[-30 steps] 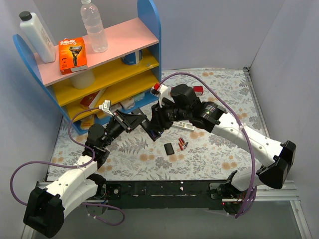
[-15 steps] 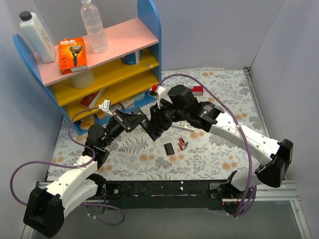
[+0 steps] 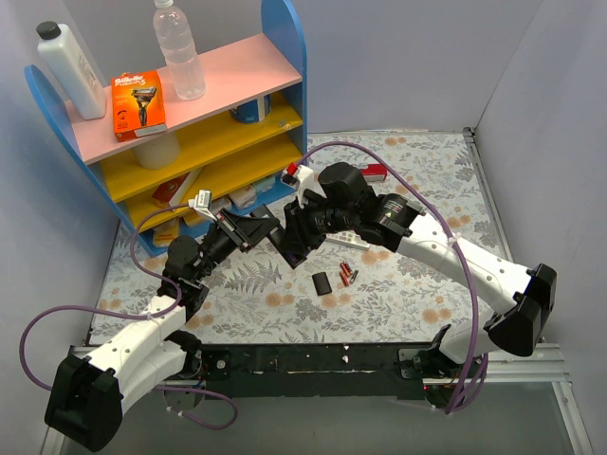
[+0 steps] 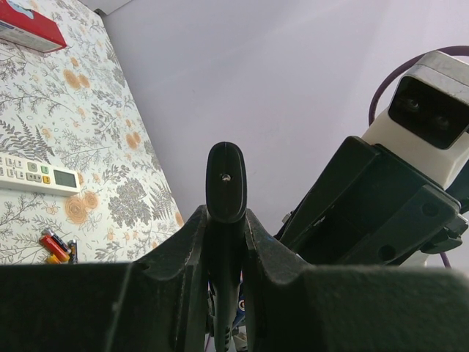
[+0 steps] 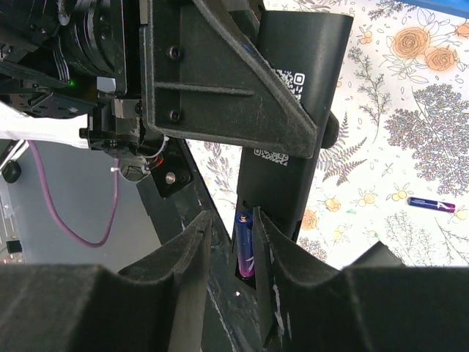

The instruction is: Load the batteries into the remote control

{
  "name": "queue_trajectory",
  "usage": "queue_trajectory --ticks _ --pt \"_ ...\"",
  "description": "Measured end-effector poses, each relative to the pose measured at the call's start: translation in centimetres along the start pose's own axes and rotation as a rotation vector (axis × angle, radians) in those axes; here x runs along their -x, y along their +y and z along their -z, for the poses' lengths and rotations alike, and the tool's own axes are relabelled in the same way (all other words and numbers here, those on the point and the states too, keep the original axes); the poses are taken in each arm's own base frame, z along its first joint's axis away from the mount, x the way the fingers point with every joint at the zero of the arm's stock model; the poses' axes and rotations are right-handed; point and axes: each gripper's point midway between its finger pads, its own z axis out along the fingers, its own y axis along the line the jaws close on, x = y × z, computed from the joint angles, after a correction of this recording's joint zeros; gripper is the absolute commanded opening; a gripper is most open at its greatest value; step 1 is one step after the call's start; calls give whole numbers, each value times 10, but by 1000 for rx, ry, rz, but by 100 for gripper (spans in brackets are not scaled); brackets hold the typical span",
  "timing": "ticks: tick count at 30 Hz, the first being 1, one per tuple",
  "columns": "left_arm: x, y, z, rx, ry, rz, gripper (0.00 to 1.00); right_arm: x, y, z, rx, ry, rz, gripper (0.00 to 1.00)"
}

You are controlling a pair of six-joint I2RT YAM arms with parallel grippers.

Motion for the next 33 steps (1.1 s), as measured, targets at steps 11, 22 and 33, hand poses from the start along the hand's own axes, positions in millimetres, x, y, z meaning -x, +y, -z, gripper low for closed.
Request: queue_trajectory --ticks 11,22,33 --pt "0 0 0 1 1 -1 0 1 -3 -1 -17 -4 4 40" --pt "-4 -2 1 -10 20 0 0 9 -2 10 -32 -41 80 43" --pt "-12 -9 4 -38 71 -6 0 27 19 42 60 -112 455 44"
